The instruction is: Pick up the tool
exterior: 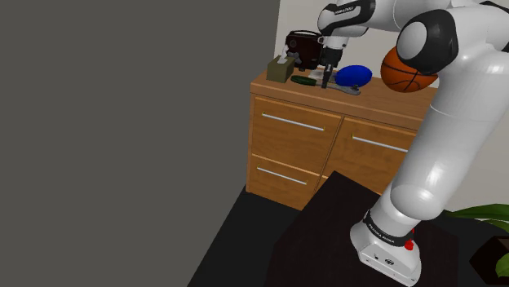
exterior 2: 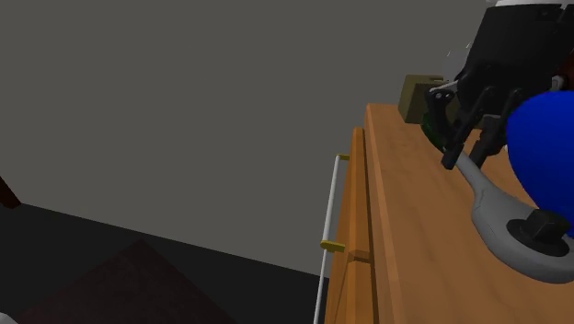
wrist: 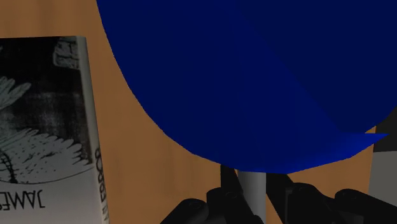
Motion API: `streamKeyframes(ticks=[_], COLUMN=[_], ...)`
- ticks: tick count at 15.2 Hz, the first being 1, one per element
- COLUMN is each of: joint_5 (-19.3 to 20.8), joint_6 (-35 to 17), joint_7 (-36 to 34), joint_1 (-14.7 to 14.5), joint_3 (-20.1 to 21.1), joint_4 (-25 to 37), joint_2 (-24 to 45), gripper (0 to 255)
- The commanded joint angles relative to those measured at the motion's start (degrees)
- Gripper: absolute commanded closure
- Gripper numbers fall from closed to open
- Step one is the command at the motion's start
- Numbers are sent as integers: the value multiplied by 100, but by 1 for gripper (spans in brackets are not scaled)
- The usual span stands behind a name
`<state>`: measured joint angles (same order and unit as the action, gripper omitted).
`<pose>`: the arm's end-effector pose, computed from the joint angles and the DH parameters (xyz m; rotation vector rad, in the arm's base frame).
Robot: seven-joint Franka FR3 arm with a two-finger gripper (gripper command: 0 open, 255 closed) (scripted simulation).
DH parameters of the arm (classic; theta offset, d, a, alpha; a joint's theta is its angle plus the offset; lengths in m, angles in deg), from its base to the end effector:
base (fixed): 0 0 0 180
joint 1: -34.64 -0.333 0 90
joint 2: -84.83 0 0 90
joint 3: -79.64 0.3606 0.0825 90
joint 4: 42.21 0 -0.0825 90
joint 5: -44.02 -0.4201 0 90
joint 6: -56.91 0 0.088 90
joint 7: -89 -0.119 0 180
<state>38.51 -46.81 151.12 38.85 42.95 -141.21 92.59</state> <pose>0.4967 -0.3934 0.5295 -3.0665 -0.5417 0.0097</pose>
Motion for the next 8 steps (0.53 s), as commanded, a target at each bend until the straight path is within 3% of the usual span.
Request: streamKeyframes(ticks=[1,8], joint_5=[4,6], joint_6=[115,657], joint_7=[-5,-15], joint_1=[4,30], joint_3=[-3,-18], joint_4=[112,663], joint_2=[-3,8], gripper=[255,255])
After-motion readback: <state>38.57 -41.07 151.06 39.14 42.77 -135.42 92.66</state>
